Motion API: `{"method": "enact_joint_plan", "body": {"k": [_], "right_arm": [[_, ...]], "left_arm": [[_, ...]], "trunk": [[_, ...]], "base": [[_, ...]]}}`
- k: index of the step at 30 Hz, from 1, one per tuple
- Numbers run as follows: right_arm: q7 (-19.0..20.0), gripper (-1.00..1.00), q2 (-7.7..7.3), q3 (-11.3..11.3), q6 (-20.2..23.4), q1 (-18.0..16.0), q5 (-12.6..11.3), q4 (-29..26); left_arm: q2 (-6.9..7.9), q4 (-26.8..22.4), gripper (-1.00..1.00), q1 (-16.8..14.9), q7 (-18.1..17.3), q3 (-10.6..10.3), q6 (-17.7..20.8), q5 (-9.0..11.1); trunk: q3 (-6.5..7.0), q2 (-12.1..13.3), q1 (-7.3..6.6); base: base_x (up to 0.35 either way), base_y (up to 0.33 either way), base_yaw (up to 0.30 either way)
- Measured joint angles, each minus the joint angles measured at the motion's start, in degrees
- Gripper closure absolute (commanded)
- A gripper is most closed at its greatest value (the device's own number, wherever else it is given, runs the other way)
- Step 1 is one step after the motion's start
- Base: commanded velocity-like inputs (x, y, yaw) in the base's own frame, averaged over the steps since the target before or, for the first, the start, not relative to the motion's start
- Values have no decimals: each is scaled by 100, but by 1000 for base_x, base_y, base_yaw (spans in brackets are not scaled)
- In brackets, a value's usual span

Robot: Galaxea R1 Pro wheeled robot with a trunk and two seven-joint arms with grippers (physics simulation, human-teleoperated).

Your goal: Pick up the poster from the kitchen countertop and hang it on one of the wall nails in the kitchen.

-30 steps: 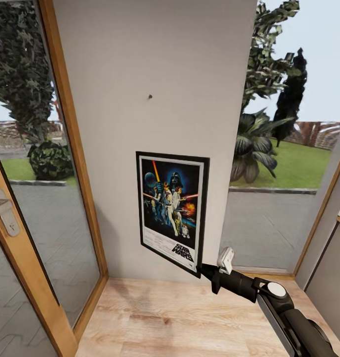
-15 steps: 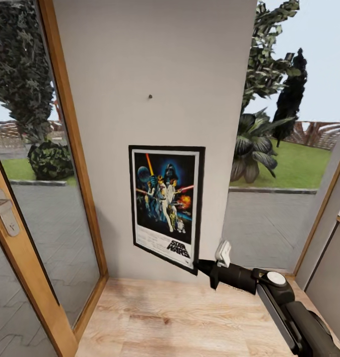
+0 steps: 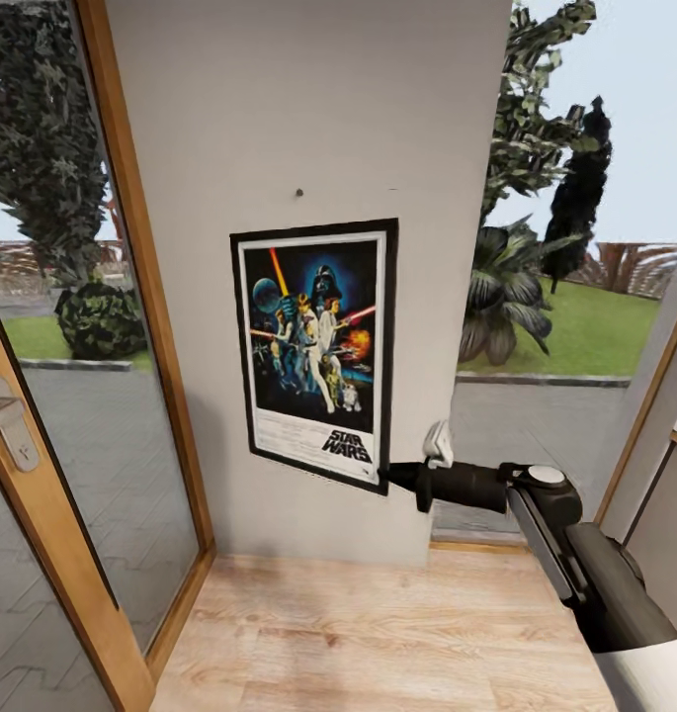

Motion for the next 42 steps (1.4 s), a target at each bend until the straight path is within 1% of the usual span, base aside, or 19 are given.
{"method": "enact_joint_plan", "body": {"k": [1, 2, 3, 5, 6, 8, 9, 10, 11, 12, 13, 15, 19, 42], "right_arm": [[55, 100, 1, -1, 140, -153, -8, -6], [215, 100, 4, -2, 494, -504, -17, -13], [273, 100, 7, -1, 636, -670, -17, -13], [326, 100, 11, 0, 828, -878, -15, -14], [363, 100, 17, 0, 1103, -1168, -25, -15], [373, 100, 21, 3, 1219, -1333, -19, -14], [387, 100, 25, 5, 1313, -1524, -93, -15], [390, 100, 25, 7, 1354, -1656, -227, -15], [391, 100, 22, 6, 1377, -1760, -367, -15], [391, 100, 18, 5, 1386, -1810, -438, -15], [392, 100, 11, 2, 1466, -1929, -678, -16], [390, 100, 11, 1, 1688, -2114, -880, -15], [389, 100, 10, 1, 1750, -2172, -917, -14], [413, 100, -10, -7, 1733, -2168, -926, 3]], "left_arm": [[0, 0, -100, 0, -2, 0, 0, 0], [0, 1, -100, 0, -3, -1, 0, 0], [0, 0, -100, 0, -4, -2, 0, 0], [0, 0, -100, 0, -4, -6, 0, 0], [0, 1, -100, 0, -4, -10, 0, 0], [0, 0, -100, 0, -4, -13, 0, 0], [0, 3, -100, 0, -4, -15, 0, 0], [0, 5, -100, 0, -4, -16, 0, 0], [0, 6, -100, 0, -4, -17, 0, 0], [0, 7, -100, 1, -4, -17, 0, 0], [0, 9, -100, 1, -4, -19, 0, 0], [0, 116, -100, 1, -6, -45, 0, -1], [0, 158, -100, 0, -12, -53, 0, 0], [0, 158, -100, 0, -13, -46, 0, 2]], "trunk": [[0, 1, 0], [1, 1, 1], [0, -1, 0], [0, 0, 0], [1, 1, 1], [0, 0, 0], [1, 0, 0], [0, -1, 0], [0, 0, 0], [0, 0, 0], [0, 0, 0], [0, 0, 0], [0, 0, 0], [0, 0, 0]], "base": [[0, 0, 0], [0, 0, 0], [0, 0, 0], [0, 0, 0], [0, 0, 0], [0, 0, 0], [0, 0, 0], [0, 0, 0], [0, 0, 0], [0, 0, 0], [0, 0, 0], [0, 0, 0], [0, 0, 0], [0, 0, 0]]}}
